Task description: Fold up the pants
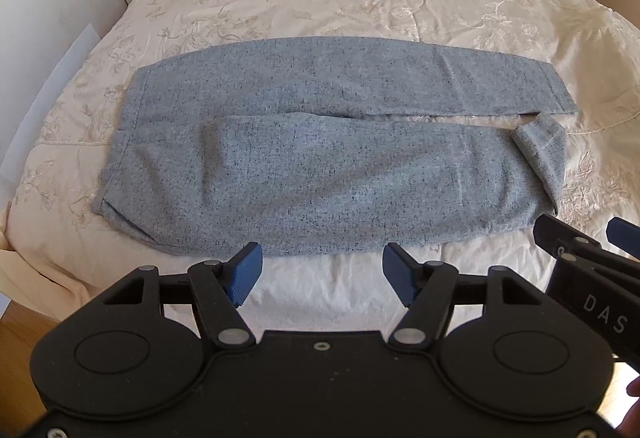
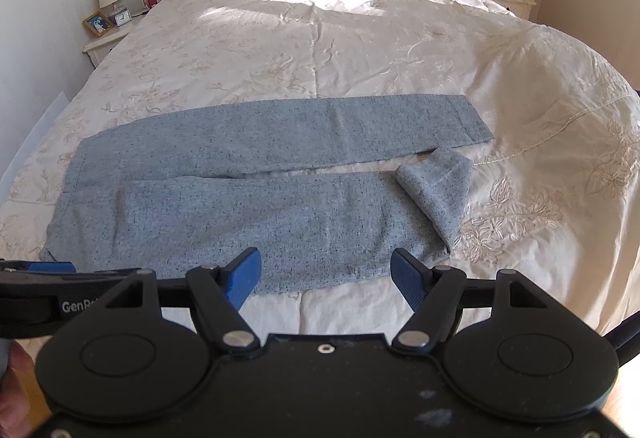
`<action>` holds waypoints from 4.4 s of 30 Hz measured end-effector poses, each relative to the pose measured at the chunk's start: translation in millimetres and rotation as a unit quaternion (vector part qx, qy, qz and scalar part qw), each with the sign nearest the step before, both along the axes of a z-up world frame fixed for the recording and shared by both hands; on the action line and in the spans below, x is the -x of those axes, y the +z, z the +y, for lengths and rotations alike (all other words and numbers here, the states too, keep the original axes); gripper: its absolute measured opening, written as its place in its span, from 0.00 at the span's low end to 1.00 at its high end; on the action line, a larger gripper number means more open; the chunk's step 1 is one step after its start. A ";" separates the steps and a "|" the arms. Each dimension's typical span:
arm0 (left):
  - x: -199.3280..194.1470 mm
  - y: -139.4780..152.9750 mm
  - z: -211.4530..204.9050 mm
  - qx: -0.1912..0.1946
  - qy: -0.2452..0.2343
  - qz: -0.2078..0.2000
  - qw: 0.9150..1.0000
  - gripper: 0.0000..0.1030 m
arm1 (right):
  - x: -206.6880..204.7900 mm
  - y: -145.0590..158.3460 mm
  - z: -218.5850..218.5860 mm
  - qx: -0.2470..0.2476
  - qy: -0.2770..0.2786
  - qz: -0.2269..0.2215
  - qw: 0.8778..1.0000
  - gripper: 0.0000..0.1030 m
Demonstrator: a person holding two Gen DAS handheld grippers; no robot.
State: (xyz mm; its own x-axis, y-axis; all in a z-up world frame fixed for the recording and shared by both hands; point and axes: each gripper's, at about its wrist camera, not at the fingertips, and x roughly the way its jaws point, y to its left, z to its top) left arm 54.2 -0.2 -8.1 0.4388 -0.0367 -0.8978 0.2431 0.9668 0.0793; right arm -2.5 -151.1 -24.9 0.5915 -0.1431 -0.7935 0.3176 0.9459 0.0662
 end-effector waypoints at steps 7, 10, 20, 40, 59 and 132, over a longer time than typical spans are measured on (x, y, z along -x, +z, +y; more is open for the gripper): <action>-2.1 -0.8 3.0 0.002 0.002 0.005 1.000 0.68 | -2.7 -0.1 3.7 0.000 0.006 0.004 1.000 0.73; -2.1 -1.1 3.4 0.000 0.000 0.007 1.000 0.68 | -3.2 0.0 3.7 0.000 0.007 0.005 1.000 0.73; -11.5 -0.8 5.8 0.006 -0.005 0.007 1.000 0.68 | -6.9 -0.1 6.1 0.003 0.002 0.004 1.000 0.73; -47.0 -7.2 21.9 0.016 -0.026 0.018 0.999 0.68 | -39.7 -5.9 27.8 0.012 -0.014 0.016 1.000 0.73; -80.5 -18.8 23.2 0.016 -0.058 0.031 0.998 0.68 | -67.4 -16.2 35.2 0.015 -0.054 0.032 0.998 0.73; -80.8 -72.8 -94.8 -0.040 0.061 0.094 0.993 0.59 | -130.7 -173.3 -232.8 0.028 -0.045 0.097 0.994 0.64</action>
